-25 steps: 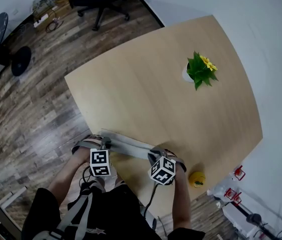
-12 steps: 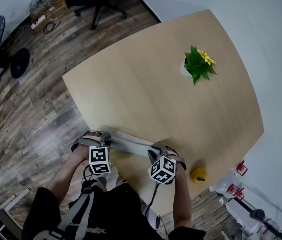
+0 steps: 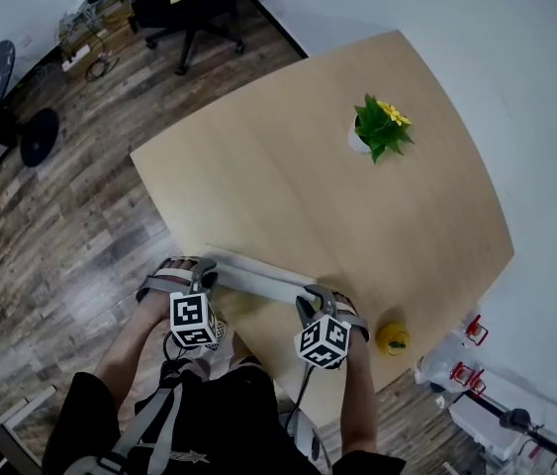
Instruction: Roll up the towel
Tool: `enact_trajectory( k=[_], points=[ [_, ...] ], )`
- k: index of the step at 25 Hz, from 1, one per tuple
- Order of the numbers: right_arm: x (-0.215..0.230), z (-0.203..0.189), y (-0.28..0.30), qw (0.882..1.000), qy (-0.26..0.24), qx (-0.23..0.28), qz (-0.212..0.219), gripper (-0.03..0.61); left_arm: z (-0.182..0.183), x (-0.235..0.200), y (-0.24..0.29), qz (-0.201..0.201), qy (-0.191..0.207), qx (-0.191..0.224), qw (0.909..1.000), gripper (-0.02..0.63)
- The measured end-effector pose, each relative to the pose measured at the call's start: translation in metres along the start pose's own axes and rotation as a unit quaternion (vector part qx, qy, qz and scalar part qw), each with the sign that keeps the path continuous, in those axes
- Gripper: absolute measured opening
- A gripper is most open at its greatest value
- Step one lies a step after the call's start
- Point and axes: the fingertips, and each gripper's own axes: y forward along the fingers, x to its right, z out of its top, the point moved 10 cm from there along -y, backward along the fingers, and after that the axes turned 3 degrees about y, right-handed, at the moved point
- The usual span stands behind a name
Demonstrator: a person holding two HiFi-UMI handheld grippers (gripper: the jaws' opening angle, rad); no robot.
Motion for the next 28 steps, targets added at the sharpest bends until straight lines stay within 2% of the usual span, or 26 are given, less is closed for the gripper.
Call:
enact_trajectory(
  k=[10,14,17,28],
  points=[
    [-0.035,-0.006,-0.013,1.0,0.003,0.006,-0.027,0.116,0.004,0.036,-0.012,0.005,0.008,0.02,0.9997,0.11],
    [-0.044,-0.014,-0.008,1.0,0.01,0.004,-0.029,0.145,0.002,0.044,-0.007,0.006,0.01,0.018,0.9998,0.119],
    [-0.045,-0.017,-0.001,0.999,0.011,0.002,-0.031,0.153,0.002,0.047,-0.001,0.004,0.012,0.019,0.9997,0.141],
    [-0.038,-0.021,0.022,0.999,0.008,-0.007,-0.033,0.155,0.003,0.049,0.026,-0.015,0.035,0.007,0.9993,0.143]
  ],
)
